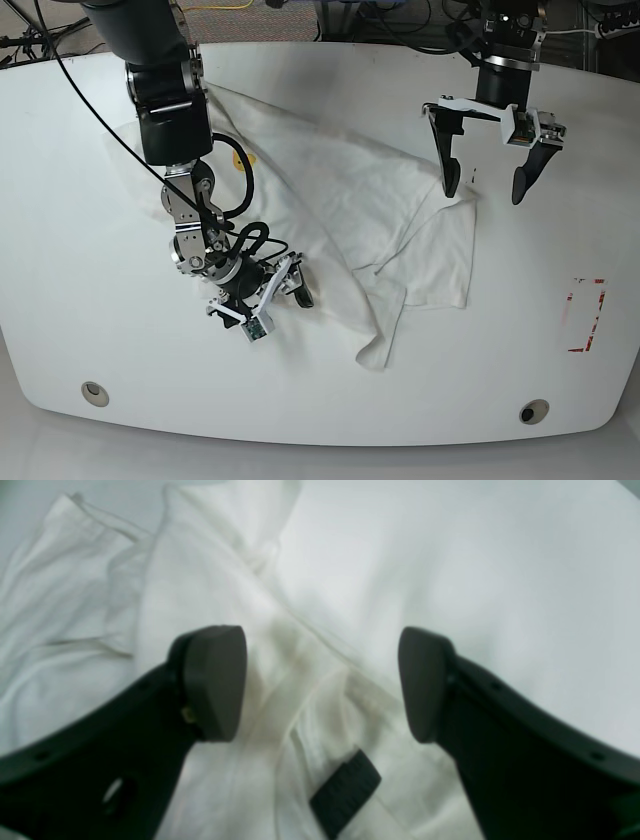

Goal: Fold the T-shirt properly

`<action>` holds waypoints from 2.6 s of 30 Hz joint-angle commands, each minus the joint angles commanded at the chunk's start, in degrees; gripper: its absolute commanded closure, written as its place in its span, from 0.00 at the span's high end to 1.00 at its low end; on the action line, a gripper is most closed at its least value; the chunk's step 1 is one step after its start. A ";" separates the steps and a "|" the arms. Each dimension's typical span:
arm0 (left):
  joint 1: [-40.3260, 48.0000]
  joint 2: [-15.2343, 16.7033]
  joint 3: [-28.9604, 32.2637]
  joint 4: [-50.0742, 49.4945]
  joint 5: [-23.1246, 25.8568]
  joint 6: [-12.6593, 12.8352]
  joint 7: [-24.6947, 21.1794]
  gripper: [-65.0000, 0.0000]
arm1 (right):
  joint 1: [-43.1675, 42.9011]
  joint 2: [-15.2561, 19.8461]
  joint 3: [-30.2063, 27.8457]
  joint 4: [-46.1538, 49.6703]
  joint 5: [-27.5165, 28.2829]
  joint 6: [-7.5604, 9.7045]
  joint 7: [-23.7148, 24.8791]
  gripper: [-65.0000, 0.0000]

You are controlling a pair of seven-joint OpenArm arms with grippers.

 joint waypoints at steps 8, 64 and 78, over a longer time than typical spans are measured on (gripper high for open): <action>-0.20 -0.14 -0.47 -0.09 0.21 0.01 0.26 0.71 | 3.34 -0.43 0.87 -4.60 1.18 1.51 0.23 0.74; 0.26 -1.97 -1.41 -8.17 0.50 -0.54 3.13 0.75 | -0.42 -1.00 -0.76 -6.57 -1.33 4.83 -2.85 0.69; 0.08 -1.97 -1.32 -8.34 0.59 -0.54 3.13 0.75 | 1.08 -1.18 -0.67 -6.83 -1.33 4.83 -2.85 0.69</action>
